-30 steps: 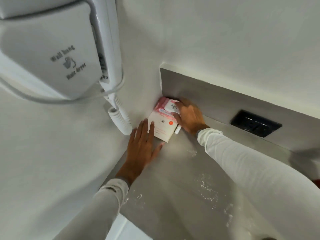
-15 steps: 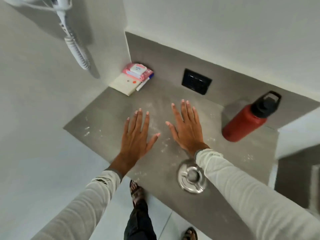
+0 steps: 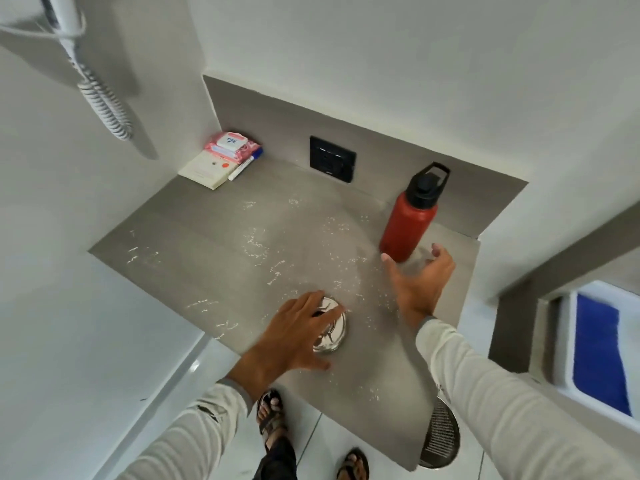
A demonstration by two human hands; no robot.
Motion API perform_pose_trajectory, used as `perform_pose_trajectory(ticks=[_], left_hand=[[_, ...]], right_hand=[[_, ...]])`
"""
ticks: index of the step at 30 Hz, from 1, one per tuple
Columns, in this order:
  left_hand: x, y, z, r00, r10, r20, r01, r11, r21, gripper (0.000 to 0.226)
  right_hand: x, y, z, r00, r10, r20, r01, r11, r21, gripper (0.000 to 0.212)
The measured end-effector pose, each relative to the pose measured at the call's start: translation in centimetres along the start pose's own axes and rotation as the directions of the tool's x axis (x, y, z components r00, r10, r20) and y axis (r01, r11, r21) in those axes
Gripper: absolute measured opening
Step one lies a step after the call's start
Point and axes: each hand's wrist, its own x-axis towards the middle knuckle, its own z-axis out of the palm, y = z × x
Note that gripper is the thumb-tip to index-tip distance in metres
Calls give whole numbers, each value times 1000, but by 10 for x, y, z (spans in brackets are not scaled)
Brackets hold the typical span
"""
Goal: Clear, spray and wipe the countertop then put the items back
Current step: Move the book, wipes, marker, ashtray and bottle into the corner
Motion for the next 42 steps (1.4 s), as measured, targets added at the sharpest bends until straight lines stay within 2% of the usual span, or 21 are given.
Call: perform_pose_trajectory(ticks=[2,4,8,12,15,22,27,32,35,42], left_hand=[[3,0,0,1000,4,-13,-4,999,33,103],[6,0,-2,1000,-18,-10,18,1000,24,103],[8,3,-6,999,-50,-2,50,998,-38,102],[7,-19,-27,986,-123,-108,109,986,-126,100],[9,-55,-48,970,-194,-147,166,968,-187,100],[22,-172,-86,923,-327,-203,259,919,-298,97],[55,-267,-118,877,-427,-221,332,870,-366,98],[99,-345,-132,827,-504,-250,390,834,-391,97],[123,-377,-131,802,-548,-238,416,798,-436,95],[157,-418,-110,798,-557,-228,404,776,-484,90]], right_hand=[[19,-6,2,998,36,48,-37,999,20,116],[37,-13,6,996,19,89,-22,999,38,119],[54,-21,16,989,-54,138,38,993,111,82],[54,-27,28,985,-137,108,129,988,80,76],[51,-46,50,967,-197,162,181,978,108,75],[53,-113,135,936,-248,251,202,960,195,73],[59,-152,208,942,-210,261,150,961,235,73],[68,-173,268,953,-154,259,105,975,194,70],[75,-180,294,952,-164,258,127,980,153,81],[91,-189,336,958,-140,250,117,988,104,84]])
